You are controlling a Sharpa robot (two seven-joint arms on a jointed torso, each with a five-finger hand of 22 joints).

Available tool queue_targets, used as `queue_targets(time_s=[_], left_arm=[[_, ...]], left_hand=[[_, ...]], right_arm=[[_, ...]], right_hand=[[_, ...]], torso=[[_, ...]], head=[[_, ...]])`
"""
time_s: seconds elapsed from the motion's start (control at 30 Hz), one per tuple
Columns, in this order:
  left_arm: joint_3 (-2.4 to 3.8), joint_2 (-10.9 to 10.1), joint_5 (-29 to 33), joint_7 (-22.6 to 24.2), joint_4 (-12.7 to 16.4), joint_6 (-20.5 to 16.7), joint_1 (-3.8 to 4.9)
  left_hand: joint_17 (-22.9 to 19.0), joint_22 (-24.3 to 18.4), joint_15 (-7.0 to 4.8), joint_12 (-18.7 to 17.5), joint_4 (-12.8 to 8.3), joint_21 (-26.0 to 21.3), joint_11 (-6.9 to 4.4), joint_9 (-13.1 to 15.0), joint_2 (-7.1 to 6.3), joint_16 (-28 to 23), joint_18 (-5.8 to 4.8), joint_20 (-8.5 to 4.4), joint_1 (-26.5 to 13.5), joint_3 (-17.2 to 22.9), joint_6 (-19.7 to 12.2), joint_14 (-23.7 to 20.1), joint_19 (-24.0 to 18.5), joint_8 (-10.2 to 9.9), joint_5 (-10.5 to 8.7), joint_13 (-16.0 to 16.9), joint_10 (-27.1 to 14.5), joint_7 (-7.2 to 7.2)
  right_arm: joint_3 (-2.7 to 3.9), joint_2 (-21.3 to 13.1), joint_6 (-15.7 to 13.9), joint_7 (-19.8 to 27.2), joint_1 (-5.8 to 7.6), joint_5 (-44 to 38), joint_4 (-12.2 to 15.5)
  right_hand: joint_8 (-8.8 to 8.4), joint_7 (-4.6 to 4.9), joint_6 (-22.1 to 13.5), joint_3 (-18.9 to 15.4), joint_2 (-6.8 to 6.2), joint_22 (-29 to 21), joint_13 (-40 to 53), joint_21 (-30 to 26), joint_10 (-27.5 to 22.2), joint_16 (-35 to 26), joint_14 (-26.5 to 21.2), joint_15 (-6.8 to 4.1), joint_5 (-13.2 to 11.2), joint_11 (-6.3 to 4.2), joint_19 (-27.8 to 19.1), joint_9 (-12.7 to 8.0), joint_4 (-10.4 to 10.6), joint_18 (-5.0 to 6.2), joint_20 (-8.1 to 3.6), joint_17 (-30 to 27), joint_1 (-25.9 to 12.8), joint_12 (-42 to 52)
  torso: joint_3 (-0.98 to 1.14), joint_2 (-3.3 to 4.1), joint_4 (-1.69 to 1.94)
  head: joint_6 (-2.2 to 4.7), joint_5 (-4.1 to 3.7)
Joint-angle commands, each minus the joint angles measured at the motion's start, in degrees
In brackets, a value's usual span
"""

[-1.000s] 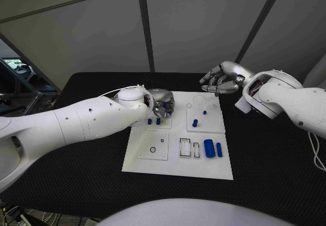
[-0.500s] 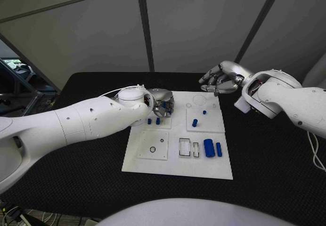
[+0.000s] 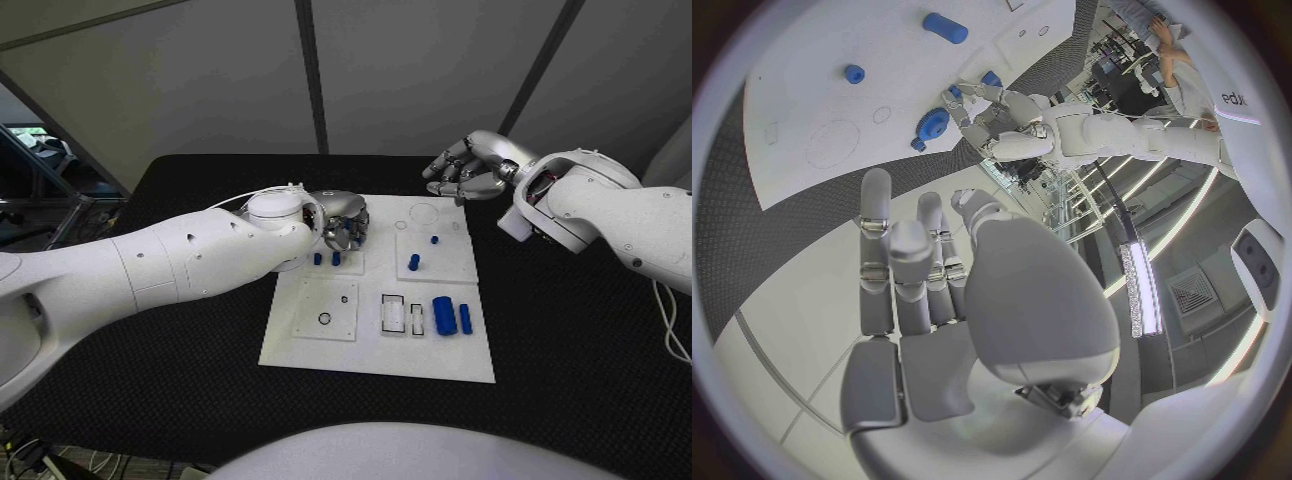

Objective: Assemble the parts on the task board

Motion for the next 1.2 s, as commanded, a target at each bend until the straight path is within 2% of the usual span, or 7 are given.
queue_targets(time_s=[0.03,0.3,0.47,0.6,0.83,1.0,1.2], left_arm=[[0.67,-0.4,0.0,1.5,0.6,-2.3,-0.06],[3.39,-2.4,0.4,1.1,3.0,-3.2,-0.43],[4.3,-4.2,0.5,0.5,4.8,-2.7,-0.47],[4.62,-6.1,0.7,-0.1,6.0,-1.7,-0.49],[4.73,-8.2,1.4,-0.9,6.7,-0.7,-0.71],[4.75,-8.9,1.6,-1.2,6.7,-0.4,-1.15],[4.75,-9.1,1.6,-1.3,6.7,-0.1,-1.51]], left_hand=[[0.0,2.7,-0.42,-0.3,-0.3,0.2,0.12,-0.1,-0.22,0.3,-6.6,-0.19,-0.2,0.1,0.4,0.5,0.4,-0.3,0.1,-0.1,0.4,-0.11],[-0.1,2.8,-0.37,-1.0,-0.7,0.3,0.2,-0.1,-0.33,0.4,-6.63,-0.15,-0.8,0.5,0.9,0.5,0.4,-0.7,0.08,-0.3,1.0,-0.03],[-0.1,2.9,-0.37,-1.3,-0.8,0.3,0.18,-0.1,-0.52,0.4,-6.63,-0.14,-1.1,0.4,1.0,0.5,0.4,-0.9,0.04,-0.4,1.2,-0.05],[-0.2,2.9,-0.37,-1.6,-0.8,0.3,0.18,-0.1,-0.69,0.4,-6.63,-0.12,-1.5,0.4,1.2,0.5,0.4,-1.1,0.01,-0.4,1.4,-0.09],[-0.3,2.9,-0.37,-2.1,-0.8,0.2,0.15,-0.1,-0.91,0.5,-6.6,-0.11,-2.1,0.2,1.3,0.5,0.4,-1.4,-0.02,-0.5,1.7,-0.11],[-0.4,2.9,-0.37,-2.2,-0.8,0.1,0.16,-0.2,-1.0,0.5,-6.6,-0.1,-2.3,0.2,1.4,0.4,0.3,-1.5,-0.04,-0.5,1.8,-0.13],[-0.5,2.8,-0.37,-2.5,-0.8,0.0,0.16,-0.2,-1.09,0.4,-6.56,-0.09,-2.6,0.1,1.5,0.4,0.3,-1.7,-0.06,-0.6,1.9,-0.14]], right_arm=[[0.03,0.1,0.1,0.5,0.09,-0.1,0.0],[0.03,0.0,0.1,0.5,0.09,-0.1,-0.3],[0.03,0.0,0.1,0.4,0.08,-0.1,-0.4],[0.03,0.1,0.2,0.4,0.08,-0.1,-0.5],[0.03,0.3,0.3,0.4,0.08,-0.1,-0.6],[0.02,0.3,0.3,0.4,0.07,-0.1,-0.6],[0.02,0.1,0.3,0.4,0.07,-0.1,-0.6]], right_hand=[[0.34,0.13,0.3,0.3,-0.54,-0.1,-0.1,-0.3,0.4,-0.2,0.4,0.04,0.3,0.1,0.4,0.1,0.0,0.31,-0.12,0.1,0.0,-0.3],[0.34,0.13,0.3,0.3,-0.54,-0.1,-0.1,-0.3,0.4,-0.2,0.4,0.04,0.3,0.1,0.4,0.1,0.0,0.31,-0.12,0.1,0.0,-0.3],[0.34,0.13,0.3,0.3,-0.54,-0.1,-0.1,-0.3,0.4,-0.2,0.4,0.04,0.3,0.1,0.4,0.1,0.0,0.31,-0.12,0.1,0.0,-0.3],[0.36,0.12,0.3,0.4,-0.5,-0.1,-0.1,-0.4,0.4,-0.4,0.3,0.03,0.3,0.07,0.4,0.1,0.0,0.31,-0.13,0.0,0.0,-0.3],[0.36,0.12,0.3,0.4,-0.5,-0.1,-0.1,-0.4,0.4,-0.4,0.3,0.03,0.3,0.07,0.4,0.1,0.0,0.31,-0.13,0.0,0.0,-0.3],[0.36,0.12,0.3,0.4,-0.5,-0.1,-0.1,-0.4,0.4,-0.4,0.3,0.03,0.3,0.07,0.4,0.1,0.0,0.31,-0.13,0.0,0.0,-0.3],[0.36,0.12,0.3,0.4,-0.5,-0.1,-0.1,-0.4,0.4,-0.4,0.3,0.03,0.3,0.07,0.4,0.1,0.0,0.31,-0.13,0.0,0.0,-0.3]], torso=[[0.01,-0.01,0.01],[0.0,-0.03,0.05],[0.0,0.01,0.12],[0.01,0.09,0.03],[0.0,0.08,0.07],[-0.04,0.06,-0.03],[0.06,0.04,-0.05]], head=[[0.15,0.01],[0.44,0.03],[0.38,0.07],[0.62,0.4],[0.52,0.85],[0.39,0.93],[0.33,0.9]])
